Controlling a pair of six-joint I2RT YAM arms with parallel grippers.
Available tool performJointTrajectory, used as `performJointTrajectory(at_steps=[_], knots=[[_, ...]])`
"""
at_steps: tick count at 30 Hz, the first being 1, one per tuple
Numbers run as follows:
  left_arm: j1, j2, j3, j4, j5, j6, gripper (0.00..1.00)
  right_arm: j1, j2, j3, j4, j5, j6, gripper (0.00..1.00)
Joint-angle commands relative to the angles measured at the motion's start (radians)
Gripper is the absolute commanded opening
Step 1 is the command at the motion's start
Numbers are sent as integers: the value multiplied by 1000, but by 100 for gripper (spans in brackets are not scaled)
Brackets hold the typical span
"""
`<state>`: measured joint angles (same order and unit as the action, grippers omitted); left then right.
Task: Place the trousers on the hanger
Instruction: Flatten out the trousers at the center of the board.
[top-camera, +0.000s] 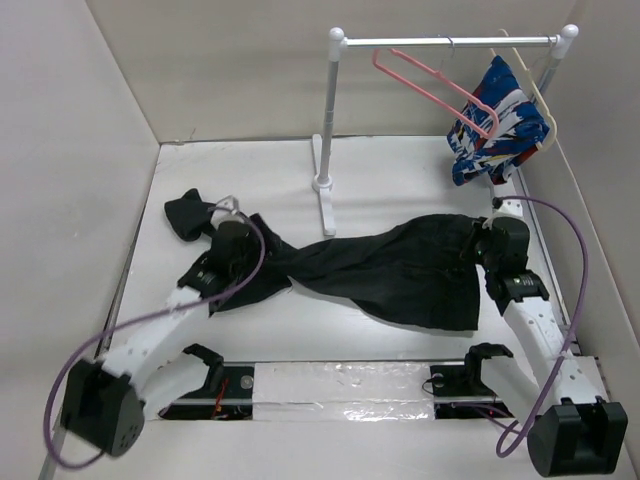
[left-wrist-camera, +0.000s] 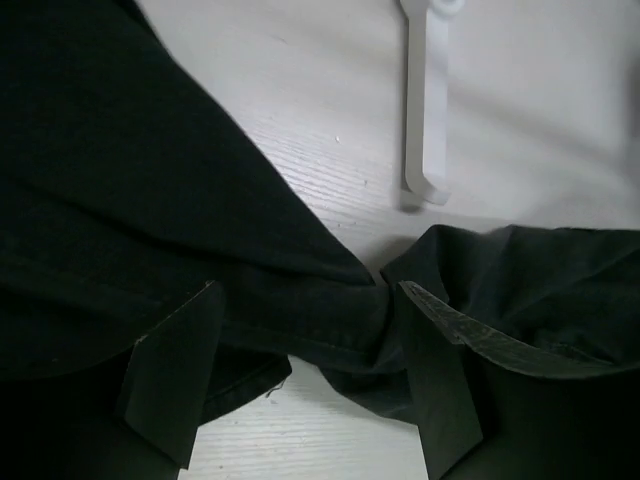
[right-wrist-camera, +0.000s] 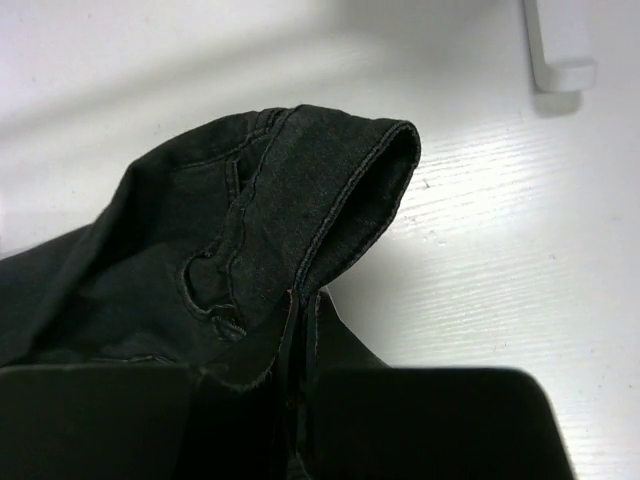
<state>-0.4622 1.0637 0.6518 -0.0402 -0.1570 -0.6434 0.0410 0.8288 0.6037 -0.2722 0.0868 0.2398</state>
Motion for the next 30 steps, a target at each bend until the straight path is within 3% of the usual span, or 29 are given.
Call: performJointTrajectory(at_steps=[1, 4, 6, 10, 11, 13, 14, 16, 19, 20, 25, 30], knots=[[7, -251, -150, 44, -128, -123, 66, -30, -4, -12, 166, -79, -33, 0], [7, -423, -268, -27, -200, -212, 67, -30, -5, -38, 189, -119, -37, 0], [7, -464, -311, -43, -228, -249, 72, -30, -13, -47, 214, -162, -33, 0], [7, -371, -333, -21, -216, -288, 76, -30, -30, -50, 211, -182, -40, 0], [7, -349, -336, -26, -213, -303, 64, -30, -33, -45, 205, -180, -46, 0], [7, -314, -365, -11, -164, -311, 52, -30, -45, -38, 191, -180, -48, 0], [7, -314, -385, 9, -135, -308, 32, -30, -46, -38, 192, -186, -48, 0], [7, -309, -451, 92, -61, -302, 24, -39, -45, -44, 214, -193, -46, 0], [-9, -276, -439, 100, -81, -295, 33, -39, -28, -51, 234, -220, -45, 0], [-9, -256, -422, 97, -82, -282, 43, -39, -22, -51, 235, -231, -45, 0], [-27, -110, -348, 86, -104, -227, 65, -39, -10, -38, 218, -256, -53, 0], [-91, 40, -253, 43, -124, -168, 65, -39, -2, -39, 257, -229, -33, 0]])
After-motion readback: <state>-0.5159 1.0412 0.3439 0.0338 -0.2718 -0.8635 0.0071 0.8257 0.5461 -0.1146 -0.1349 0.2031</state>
